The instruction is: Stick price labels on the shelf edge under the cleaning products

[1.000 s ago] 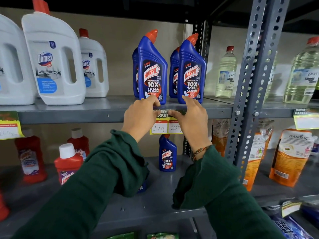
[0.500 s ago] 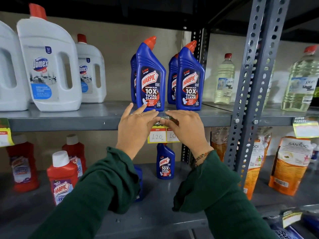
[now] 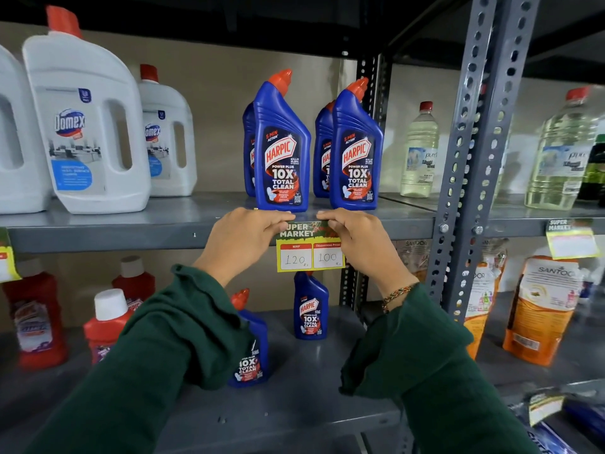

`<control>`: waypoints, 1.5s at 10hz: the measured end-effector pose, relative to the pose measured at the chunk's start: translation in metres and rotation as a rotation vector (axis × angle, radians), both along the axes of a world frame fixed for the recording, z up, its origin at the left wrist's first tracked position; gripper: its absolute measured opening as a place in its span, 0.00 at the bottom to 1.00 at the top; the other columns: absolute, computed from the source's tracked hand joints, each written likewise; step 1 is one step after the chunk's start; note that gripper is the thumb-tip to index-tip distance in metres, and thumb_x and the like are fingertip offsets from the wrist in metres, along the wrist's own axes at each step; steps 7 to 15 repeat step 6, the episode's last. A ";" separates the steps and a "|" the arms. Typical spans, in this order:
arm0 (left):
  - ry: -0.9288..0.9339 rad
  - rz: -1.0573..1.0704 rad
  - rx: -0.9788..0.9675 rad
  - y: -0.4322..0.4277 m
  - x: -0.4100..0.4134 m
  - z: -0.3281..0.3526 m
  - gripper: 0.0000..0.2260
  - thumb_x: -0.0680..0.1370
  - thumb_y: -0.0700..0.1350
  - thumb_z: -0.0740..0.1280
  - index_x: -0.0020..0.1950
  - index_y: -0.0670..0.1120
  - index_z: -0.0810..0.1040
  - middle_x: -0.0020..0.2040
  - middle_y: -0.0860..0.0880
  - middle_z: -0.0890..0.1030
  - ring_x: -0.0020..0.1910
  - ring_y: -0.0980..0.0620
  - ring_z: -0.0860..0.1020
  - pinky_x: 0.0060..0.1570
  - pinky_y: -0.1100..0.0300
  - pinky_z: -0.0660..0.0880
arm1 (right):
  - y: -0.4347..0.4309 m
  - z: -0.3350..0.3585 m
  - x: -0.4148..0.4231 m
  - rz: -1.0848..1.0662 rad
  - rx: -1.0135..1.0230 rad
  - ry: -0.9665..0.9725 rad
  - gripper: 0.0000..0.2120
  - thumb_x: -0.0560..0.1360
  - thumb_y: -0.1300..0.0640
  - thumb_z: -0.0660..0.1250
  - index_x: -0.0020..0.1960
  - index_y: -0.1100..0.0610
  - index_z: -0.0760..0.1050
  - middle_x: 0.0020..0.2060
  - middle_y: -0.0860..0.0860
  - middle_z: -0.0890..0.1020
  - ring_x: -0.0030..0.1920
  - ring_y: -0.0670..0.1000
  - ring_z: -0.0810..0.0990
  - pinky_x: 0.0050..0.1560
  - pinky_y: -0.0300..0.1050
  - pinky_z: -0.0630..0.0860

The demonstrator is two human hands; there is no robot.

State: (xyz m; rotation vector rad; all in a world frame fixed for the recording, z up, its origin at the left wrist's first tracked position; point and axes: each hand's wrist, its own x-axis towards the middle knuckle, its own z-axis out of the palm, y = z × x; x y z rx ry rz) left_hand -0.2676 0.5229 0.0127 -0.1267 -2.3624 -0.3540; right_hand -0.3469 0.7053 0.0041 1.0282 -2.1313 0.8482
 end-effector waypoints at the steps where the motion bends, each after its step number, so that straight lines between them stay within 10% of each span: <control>1: -0.046 -0.037 -0.015 -0.001 0.003 0.001 0.14 0.78 0.44 0.61 0.65 0.50 0.72 0.57 0.45 0.80 0.54 0.48 0.76 0.43 0.56 0.76 | 0.000 -0.001 0.003 0.005 0.021 0.013 0.13 0.76 0.66 0.59 0.58 0.58 0.74 0.53 0.57 0.82 0.53 0.55 0.78 0.53 0.50 0.77; 4: -0.043 -0.075 -0.028 0.005 0.011 0.000 0.13 0.80 0.41 0.54 0.63 0.44 0.71 0.58 0.43 0.79 0.54 0.48 0.75 0.48 0.53 0.76 | -0.001 0.002 0.016 0.051 -0.086 -0.128 0.14 0.77 0.66 0.54 0.59 0.60 0.73 0.57 0.59 0.79 0.58 0.57 0.74 0.61 0.53 0.72; 6: 0.206 0.105 -0.149 0.010 0.013 -0.018 0.20 0.78 0.51 0.49 0.65 0.44 0.69 0.64 0.42 0.76 0.68 0.42 0.66 0.68 0.46 0.59 | -0.003 -0.018 0.035 -0.075 -0.044 0.006 0.19 0.79 0.52 0.49 0.67 0.57 0.64 0.70 0.55 0.68 0.73 0.52 0.58 0.73 0.50 0.50; 15: 0.206 0.105 -0.149 0.010 0.013 -0.018 0.20 0.78 0.51 0.49 0.65 0.44 0.69 0.64 0.42 0.76 0.68 0.42 0.66 0.68 0.46 0.59 | -0.003 -0.018 0.035 -0.075 -0.044 0.006 0.19 0.79 0.52 0.49 0.67 0.57 0.64 0.70 0.55 0.68 0.73 0.52 0.58 0.73 0.50 0.50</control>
